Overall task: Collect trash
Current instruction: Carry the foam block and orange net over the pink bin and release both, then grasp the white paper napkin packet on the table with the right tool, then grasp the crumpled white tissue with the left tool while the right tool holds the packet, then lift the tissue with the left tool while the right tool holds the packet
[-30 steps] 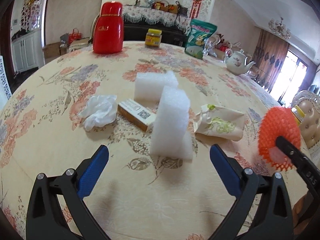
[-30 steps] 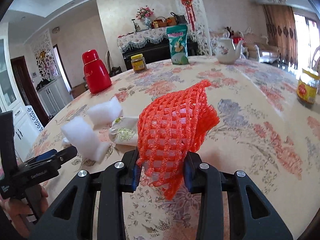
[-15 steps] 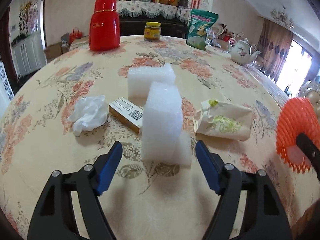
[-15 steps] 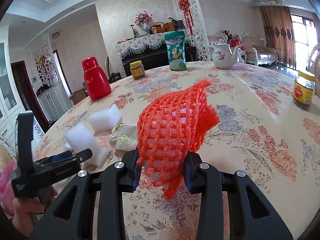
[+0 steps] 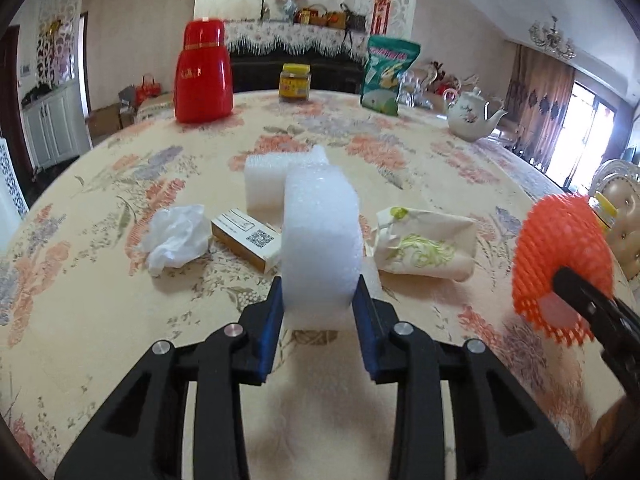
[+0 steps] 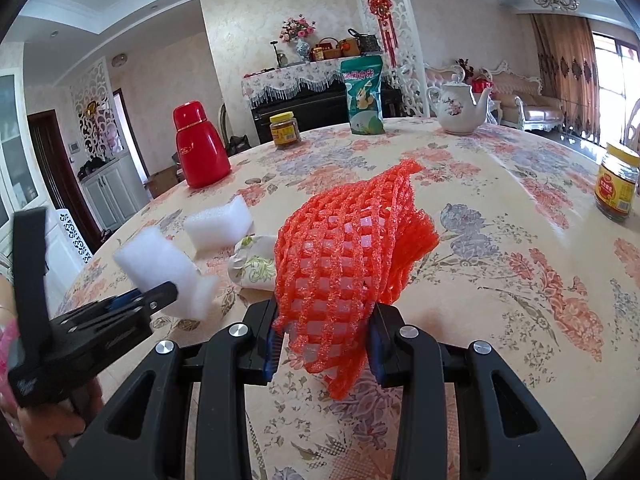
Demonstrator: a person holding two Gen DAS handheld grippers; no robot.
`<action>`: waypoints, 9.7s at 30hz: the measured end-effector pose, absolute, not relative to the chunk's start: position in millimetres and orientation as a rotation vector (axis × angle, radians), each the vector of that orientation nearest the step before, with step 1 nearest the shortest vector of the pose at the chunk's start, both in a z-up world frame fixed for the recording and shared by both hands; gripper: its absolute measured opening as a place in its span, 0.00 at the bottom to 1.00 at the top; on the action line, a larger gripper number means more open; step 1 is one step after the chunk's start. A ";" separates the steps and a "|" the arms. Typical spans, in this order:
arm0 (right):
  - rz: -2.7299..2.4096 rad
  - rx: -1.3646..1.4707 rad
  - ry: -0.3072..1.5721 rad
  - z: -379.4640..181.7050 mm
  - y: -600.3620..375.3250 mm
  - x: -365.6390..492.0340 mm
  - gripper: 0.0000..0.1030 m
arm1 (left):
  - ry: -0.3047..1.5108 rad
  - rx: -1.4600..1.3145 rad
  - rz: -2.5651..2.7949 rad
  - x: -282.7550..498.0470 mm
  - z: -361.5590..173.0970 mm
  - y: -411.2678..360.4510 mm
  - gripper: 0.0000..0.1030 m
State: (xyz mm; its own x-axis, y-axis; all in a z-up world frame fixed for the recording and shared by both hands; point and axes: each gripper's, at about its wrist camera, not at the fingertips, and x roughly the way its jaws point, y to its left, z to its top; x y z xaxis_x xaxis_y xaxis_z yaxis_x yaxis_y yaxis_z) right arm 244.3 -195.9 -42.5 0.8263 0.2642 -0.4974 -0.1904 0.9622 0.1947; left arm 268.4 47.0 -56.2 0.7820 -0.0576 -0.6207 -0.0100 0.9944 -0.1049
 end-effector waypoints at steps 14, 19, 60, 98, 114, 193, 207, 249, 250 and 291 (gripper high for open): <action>0.269 0.124 0.540 -44.9 -191.1 242.7 0.34 | 0.598 -0.049 -0.050 234.8 -39.1 41.8 0.32; 0.303 0.108 0.536 -43.7 -182.0 239.6 0.34 | 0.609 -0.057 -0.047 210.3 -39.0 48.9 0.32; 0.815 -0.243 0.578 -30.3 -10.3 114.5 0.34 | 0.535 -0.115 0.215 32.5 -33.3 177.6 0.32; 1.284 -0.451 0.645 -25.3 332.3 78.4 0.41 | 0.536 -0.340 0.650 -51.1 -24.5 481.2 0.33; 1.305 -0.411 0.565 -15.3 271.5 69.5 0.73 | 0.470 -0.245 0.759 -87.4 -17.5 443.0 0.89; 0.310 0.064 0.696 -57.2 -138.3 317.7 0.20 | 0.627 -0.230 -0.074 260.1 -54.5 118.2 0.95; 0.314 0.106 0.634 -53.9 -148.9 306.6 0.20 | 0.674 -0.354 0.020 264.4 -59.0 141.1 0.94; 0.323 0.113 0.650 -56.3 -149.2 310.8 0.20 | 0.662 -0.093 0.124 281.1 -41.7 120.6 0.10; 0.322 0.114 0.650 -56.3 -149.2 310.8 0.20 | 0.657 -0.099 0.119 276.8 -40.2 120.0 0.10; 0.431 -0.005 0.673 -37.1 -138.0 227.1 0.20 | 0.615 -0.103 0.054 182.8 -40.1 112.7 0.10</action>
State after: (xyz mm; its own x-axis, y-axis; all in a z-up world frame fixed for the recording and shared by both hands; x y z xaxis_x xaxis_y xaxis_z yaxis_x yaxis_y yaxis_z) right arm 227.1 -138.0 -37.1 0.6976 0.3847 -0.6044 -0.3877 0.9121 0.1332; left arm 182.8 112.7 -40.1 0.8158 0.0198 -0.5780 -0.0809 0.9935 -0.0801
